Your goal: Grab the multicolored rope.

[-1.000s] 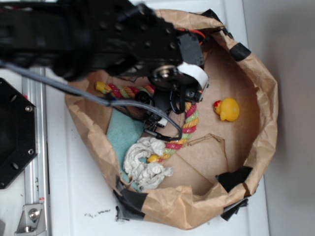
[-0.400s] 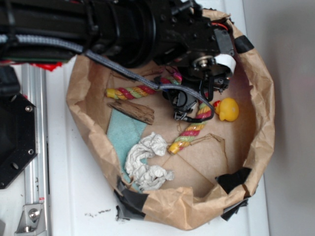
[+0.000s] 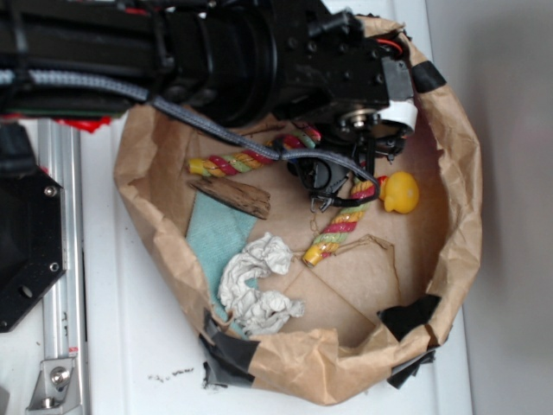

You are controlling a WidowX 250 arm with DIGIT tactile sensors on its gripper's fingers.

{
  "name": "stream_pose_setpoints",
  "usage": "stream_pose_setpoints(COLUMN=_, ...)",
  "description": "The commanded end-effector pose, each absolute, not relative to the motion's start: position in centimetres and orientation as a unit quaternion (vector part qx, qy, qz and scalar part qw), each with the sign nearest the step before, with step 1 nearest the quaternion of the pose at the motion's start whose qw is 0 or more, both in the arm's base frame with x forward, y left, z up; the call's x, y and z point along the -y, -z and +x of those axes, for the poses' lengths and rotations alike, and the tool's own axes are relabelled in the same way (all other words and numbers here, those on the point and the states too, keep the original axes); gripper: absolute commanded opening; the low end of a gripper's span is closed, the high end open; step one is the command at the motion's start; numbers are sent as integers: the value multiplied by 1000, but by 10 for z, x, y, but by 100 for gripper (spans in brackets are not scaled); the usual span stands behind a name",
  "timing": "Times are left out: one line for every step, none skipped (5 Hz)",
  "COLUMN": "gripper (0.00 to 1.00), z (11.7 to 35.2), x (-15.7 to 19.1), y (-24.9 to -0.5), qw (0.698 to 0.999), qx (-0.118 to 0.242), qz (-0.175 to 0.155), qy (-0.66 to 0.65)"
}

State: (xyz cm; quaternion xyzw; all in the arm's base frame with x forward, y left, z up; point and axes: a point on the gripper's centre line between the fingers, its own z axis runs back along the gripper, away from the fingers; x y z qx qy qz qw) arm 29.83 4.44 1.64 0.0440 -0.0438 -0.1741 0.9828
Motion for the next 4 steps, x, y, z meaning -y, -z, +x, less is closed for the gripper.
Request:
stream_pose_setpoints(gripper=0, z=282, x=-38, y=-103, qw=987, qx=122, qz=79, qy=70)
stream_pose_setpoints(gripper=0, z=268, x=-26, y=-153, qw=993, qx=79, qz=88, qy=-13)
stream_pose_setpoints(gripper=0, z=267, x=-17, y=-171, qw=994, qx=58, qz=72, qy=-61)
stream_pose_setpoints(gripper=0, z=272, x=-8, y=-173, qw=993, qx=38, qz=60, qy=-94)
